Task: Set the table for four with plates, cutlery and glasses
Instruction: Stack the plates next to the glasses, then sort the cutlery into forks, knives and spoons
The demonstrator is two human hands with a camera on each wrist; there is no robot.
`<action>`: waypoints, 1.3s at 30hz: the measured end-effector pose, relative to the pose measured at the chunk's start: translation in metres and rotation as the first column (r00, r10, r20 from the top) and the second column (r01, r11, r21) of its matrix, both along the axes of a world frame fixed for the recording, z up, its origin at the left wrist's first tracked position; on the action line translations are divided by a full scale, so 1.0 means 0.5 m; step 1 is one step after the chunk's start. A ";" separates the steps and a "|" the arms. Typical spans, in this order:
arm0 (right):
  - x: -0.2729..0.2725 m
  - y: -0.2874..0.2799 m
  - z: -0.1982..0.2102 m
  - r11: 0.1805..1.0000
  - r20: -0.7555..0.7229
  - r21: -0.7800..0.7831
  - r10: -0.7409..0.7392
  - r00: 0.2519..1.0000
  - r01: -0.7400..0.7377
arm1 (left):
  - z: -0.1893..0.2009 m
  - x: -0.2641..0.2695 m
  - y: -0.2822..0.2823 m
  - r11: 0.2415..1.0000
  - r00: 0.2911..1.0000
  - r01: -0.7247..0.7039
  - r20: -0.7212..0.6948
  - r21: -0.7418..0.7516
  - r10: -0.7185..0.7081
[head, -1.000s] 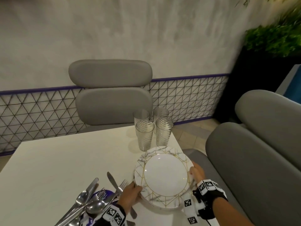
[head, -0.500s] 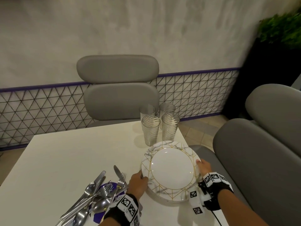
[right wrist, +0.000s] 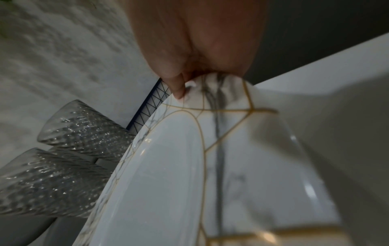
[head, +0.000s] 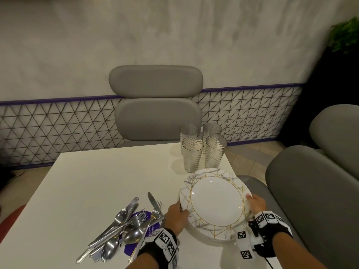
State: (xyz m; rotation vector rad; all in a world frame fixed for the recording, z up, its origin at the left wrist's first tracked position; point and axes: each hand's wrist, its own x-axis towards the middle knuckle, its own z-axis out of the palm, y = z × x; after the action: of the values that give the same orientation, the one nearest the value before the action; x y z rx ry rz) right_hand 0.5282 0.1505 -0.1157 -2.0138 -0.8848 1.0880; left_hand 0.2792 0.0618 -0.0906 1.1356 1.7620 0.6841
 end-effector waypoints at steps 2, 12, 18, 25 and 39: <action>-0.003 -0.006 0.004 0.999 0.022 0.040 -0.021 1.000 0.020 | 0.009 -0.003 -0.004 1.000 1.000 -0.023 0.008 -0.007 0.023; -0.210 -0.114 0.103 0.686 0.430 0.490 0.347 0.834 -0.538 | 0.038 -0.142 -0.088 0.985 0.991 -0.133 0.037 0.111 0.130; -0.387 -0.228 0.023 0.517 0.565 -0.084 0.729 0.387 -0.852 | 0.029 -0.257 -0.164 0.989 0.997 -0.081 0.008 0.122 0.081; -0.445 -0.257 -0.005 0.528 0.649 -0.447 0.747 0.145 -0.722 | -0.010 -0.299 -0.228 0.865 0.794 0.480 -0.492 0.146 -0.357; -0.491 -0.298 0.055 0.489 0.473 -0.586 0.854 0.218 -0.646 | -0.078 -0.308 -0.289 0.711 0.390 0.693 -0.768 -0.118 -0.508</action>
State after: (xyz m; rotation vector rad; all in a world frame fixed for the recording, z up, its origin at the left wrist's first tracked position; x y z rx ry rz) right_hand 0.2826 0.0015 -0.0883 -2.2672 -2.5439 0.8109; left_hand 0.1251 -0.0826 -0.1295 2.3421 1.6858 -0.1363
